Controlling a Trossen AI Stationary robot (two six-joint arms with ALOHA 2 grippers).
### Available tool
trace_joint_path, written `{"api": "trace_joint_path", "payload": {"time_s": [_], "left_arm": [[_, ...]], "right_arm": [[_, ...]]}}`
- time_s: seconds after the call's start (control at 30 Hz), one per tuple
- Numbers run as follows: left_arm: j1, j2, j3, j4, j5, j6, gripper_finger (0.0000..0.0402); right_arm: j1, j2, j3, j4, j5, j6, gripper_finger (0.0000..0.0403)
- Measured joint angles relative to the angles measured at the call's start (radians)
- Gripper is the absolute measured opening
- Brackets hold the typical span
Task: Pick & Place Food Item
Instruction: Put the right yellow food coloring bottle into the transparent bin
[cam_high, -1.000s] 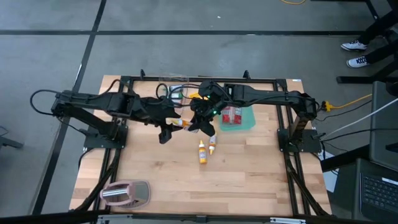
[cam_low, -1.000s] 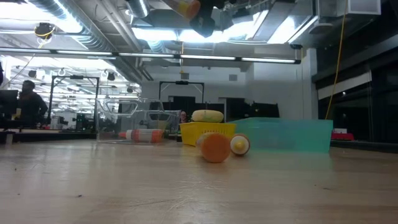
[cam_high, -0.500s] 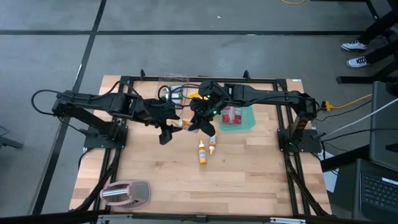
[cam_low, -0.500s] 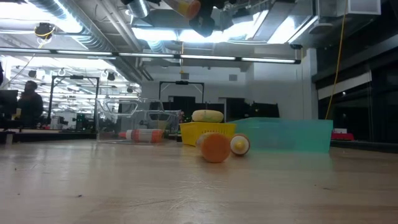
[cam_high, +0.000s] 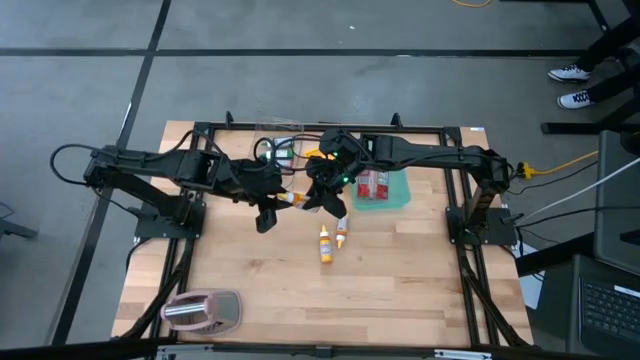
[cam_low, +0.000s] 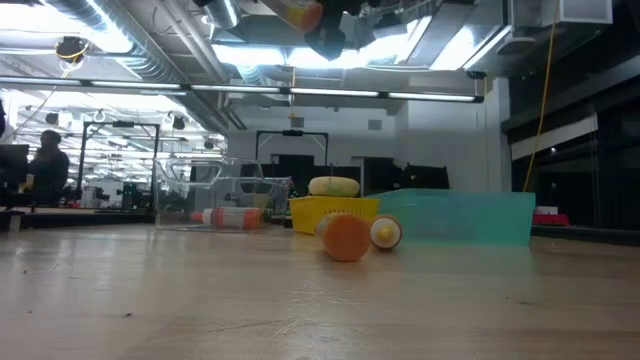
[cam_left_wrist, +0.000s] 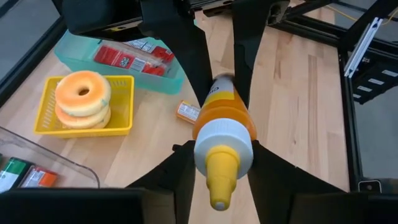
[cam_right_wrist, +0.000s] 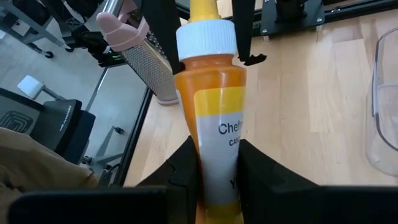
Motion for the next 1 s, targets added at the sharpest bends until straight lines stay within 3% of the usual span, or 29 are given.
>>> {"api": "trace_joint_path", "payload": {"time_s": [0.37,0.73,0.87,1.0], "left_arm": [[0.000,-0.001,0.000,0.019,-0.004,-0.008,0.0112],[0.000,-0.001,0.000,-0.064,0.006,-0.040,0.0110],[0.000,-0.001,0.000,-0.111,0.016,-0.046,0.0110],[0.000,-0.001,0.000,-0.222,0.026,-0.055,0.0110]], "right_arm": [[0.000,0.000,0.000,-0.001,-0.020,0.000,0.0087],[-0.018,-0.063,0.000,-0.004,-0.017,0.014,0.0243],[-0.048,-0.119,0.000,-0.014,0.033,0.015,0.0271],[-0.109,-0.178,0.000,-0.039,0.096,0.012,0.0274]]}}
